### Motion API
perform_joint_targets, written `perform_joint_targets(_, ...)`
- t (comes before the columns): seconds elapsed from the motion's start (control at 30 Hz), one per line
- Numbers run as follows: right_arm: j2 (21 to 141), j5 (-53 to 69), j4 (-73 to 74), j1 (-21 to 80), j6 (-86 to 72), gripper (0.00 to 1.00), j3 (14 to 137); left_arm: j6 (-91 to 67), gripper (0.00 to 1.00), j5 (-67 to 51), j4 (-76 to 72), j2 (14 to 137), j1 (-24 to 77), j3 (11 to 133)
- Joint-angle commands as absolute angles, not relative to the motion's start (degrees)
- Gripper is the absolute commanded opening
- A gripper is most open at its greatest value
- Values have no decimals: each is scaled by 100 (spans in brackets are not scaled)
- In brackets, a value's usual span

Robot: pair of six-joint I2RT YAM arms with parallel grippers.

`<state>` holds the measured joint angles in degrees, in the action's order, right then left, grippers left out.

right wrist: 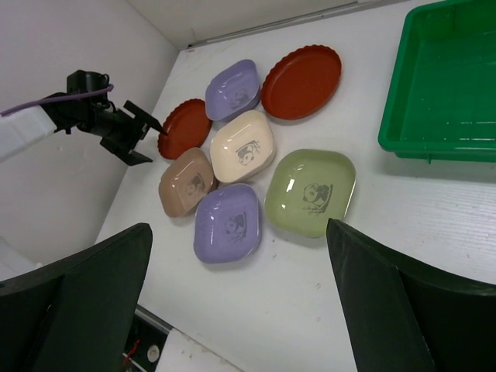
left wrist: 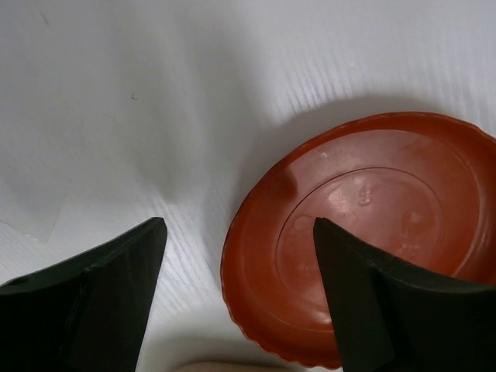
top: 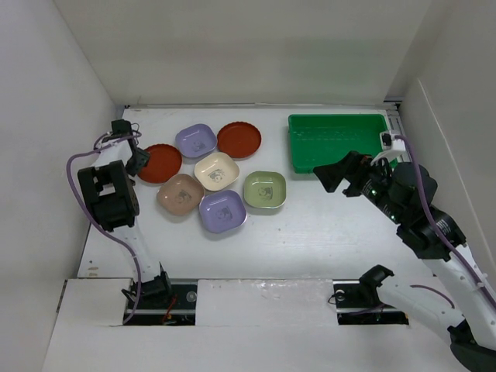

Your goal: Place the plates into the plastic bin on the countertop

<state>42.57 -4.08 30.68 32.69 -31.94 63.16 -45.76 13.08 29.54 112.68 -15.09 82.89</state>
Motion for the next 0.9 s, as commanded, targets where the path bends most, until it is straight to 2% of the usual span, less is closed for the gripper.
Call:
perform_joint_targets(0.0, 4201, -466, 2804, 3313, -3182, 100, 6311, -4676, 73, 1301, 3067, 11391, -1512, 8402)
perform_joint_targets(0.1, 4201, -466, 2804, 3313, -3182, 100, 6311, -4729, 47, 1415, 3067, 11443, -1450, 8350)
perform_joint_targets(0.17, 4201, -466, 2804, 3313, -3182, 100, 6311, -4789, 37, 1415, 3128, 11496, -1450, 8279)
perform_joint_targets(0.3, 4201, -413, 2752, 3313, -3182, 100, 6311, -4843, 37, 1485, 3129, 11496, -1450, 8218)
perform_joint_targets(0.37, 4201, -413, 2751, 3313, -3182, 100, 6311, -4843, 30, 1485, 3129, 11557, -1450, 8156)
perform_joint_targets(0.4, 4201, -413, 2751, 3313, -3182, 100, 6311, -4843, 24, 1485, 3129, 11558, -1450, 8156)
perform_joint_targets(0.43, 4201, -413, 2751, 3313, -3182, 100, 6311, -4895, 8, 1485, 3199, 11610, -1450, 8156)
perform_joint_targets(0.47, 4201, -413, 2751, 3313, -3182, 100, 6311, -4896, 2, 1538, 3199, 11610, -1450, 8208)
perform_joint_targets(0.73, 4306, -229, 2541, 3313, -3182, 100, 6250, -5203, 0, 2267, 3762, 10638, -1450, 8718)
perform_joint_targets(0.87, 4578, 184, 1997, 3313, -3121, 100, 6091, -4696, 0, 2320, 3701, 9908, -1170, 9112)
